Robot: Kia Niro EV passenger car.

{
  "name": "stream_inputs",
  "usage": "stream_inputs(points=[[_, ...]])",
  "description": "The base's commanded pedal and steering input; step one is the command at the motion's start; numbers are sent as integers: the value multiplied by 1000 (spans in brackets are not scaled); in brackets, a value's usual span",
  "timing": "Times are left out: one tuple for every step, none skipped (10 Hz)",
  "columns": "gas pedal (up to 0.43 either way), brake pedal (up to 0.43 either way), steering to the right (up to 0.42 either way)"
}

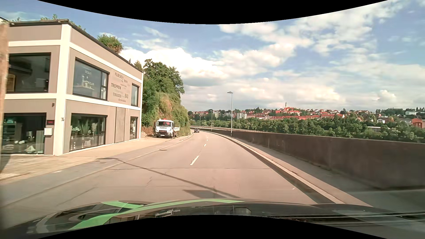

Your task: Follow the waypoints while adhering to traffic rules and regulations

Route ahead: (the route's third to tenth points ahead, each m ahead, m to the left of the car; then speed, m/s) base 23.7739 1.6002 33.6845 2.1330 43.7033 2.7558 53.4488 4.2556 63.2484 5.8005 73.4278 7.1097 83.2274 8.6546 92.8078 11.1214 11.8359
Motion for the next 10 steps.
stream_inputs(points=[[98, 0, -10], [98, 0, -10], [87, 0, -10], [87, 0, -10], [87, 0, -9], [87, 0, -9], [87, 0, -9], [87, 0, -9], [87, 0, -8], [87, 0, -8]])
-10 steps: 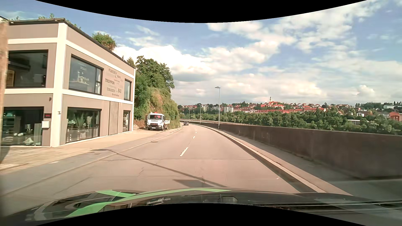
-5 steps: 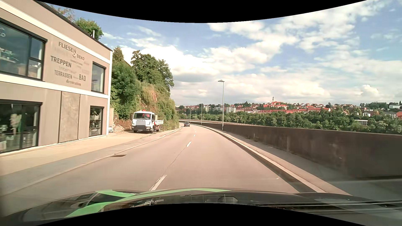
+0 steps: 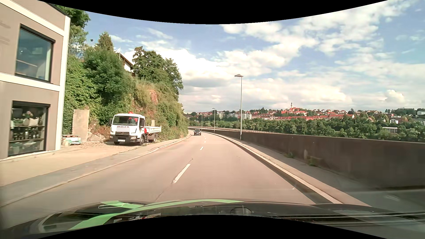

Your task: Follow the waypoints while adhering to traffic rules and regulations

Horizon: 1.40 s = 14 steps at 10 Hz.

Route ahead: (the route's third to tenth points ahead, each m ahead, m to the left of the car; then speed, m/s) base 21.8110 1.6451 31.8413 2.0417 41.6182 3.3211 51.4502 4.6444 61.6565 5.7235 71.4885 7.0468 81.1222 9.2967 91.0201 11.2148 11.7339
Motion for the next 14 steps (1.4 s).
stream_inputs(points=[[79, 0, -8], [79, 0, -8], [79, 0, -9], [79, 0, -10], [79, 0, -12], [79, 0, -13], [79, 0, -14], [79, 0, -15], [79, 0, -15], [79, 0, -15], [79, 0, -15], [79, 0, -16], [79, 0, -15], [79, 0, -15]])
